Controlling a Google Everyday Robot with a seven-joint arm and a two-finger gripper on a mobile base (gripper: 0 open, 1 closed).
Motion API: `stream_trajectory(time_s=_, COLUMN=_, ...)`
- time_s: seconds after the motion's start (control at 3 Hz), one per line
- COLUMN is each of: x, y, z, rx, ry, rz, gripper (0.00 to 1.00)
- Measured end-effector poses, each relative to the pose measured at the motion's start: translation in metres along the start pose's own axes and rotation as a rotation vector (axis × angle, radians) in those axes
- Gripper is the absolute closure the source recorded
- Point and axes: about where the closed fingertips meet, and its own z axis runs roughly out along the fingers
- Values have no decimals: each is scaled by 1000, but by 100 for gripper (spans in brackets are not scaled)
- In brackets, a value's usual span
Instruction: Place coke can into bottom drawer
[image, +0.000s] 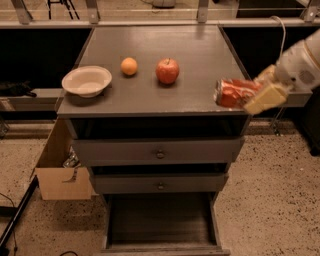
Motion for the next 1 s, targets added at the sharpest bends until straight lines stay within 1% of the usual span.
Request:
stream_trajectory(time_s=0.33, x=38, y=54, z=-7, rx=-22, ry=-14, rz=56, gripper=100)
stream_trajectory(time_s=0.67, x=84, y=118, z=-5, rx=-84, ry=-11, rz=134, gripper=100)
stream_trajectory(time_s=1.0, x=84, y=118, z=-5, rx=-84, ry=-12, rz=134, gripper=100)
